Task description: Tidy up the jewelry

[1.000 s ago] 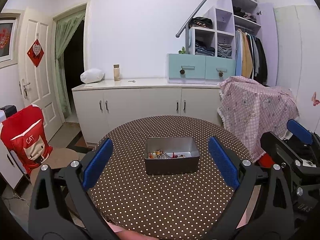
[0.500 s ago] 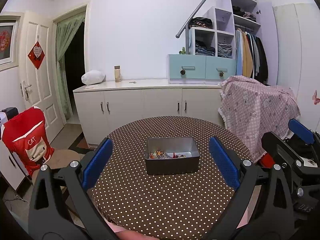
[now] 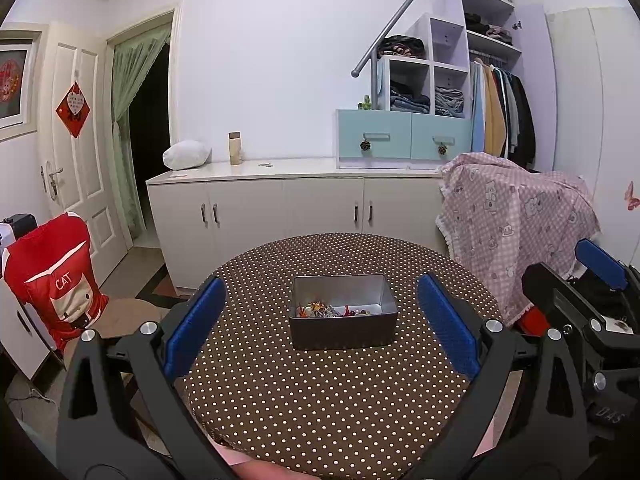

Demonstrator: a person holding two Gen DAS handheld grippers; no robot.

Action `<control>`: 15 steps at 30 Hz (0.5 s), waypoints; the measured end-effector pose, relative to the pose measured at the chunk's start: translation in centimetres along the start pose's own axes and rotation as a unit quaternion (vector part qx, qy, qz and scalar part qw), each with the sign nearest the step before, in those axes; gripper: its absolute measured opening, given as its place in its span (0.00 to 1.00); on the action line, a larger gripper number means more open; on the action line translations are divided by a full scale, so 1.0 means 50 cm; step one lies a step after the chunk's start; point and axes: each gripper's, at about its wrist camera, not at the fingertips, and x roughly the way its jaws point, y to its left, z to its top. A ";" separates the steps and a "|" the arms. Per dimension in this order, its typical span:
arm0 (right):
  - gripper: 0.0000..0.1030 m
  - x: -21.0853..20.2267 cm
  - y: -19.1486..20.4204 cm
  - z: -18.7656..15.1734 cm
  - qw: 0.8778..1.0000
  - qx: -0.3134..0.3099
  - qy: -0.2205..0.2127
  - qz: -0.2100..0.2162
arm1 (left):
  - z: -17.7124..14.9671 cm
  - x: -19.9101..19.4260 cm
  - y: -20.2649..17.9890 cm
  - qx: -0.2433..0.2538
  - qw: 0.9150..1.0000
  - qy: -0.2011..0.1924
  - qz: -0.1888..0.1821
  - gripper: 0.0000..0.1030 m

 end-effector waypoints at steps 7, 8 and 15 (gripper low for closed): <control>0.92 -0.001 0.001 0.000 1.000 0.000 0.000 0.000 | 0.000 0.000 0.000 0.000 1.000 0.000 0.001 0.92; 0.92 -0.001 0.002 0.000 1.000 0.000 0.000 -0.001 | 0.000 0.000 0.000 0.000 1.000 0.000 0.001 0.92; 0.92 -0.001 0.001 0.000 1.000 0.001 0.000 -0.001 | 0.000 -0.001 0.003 0.000 1.000 0.000 0.002 0.92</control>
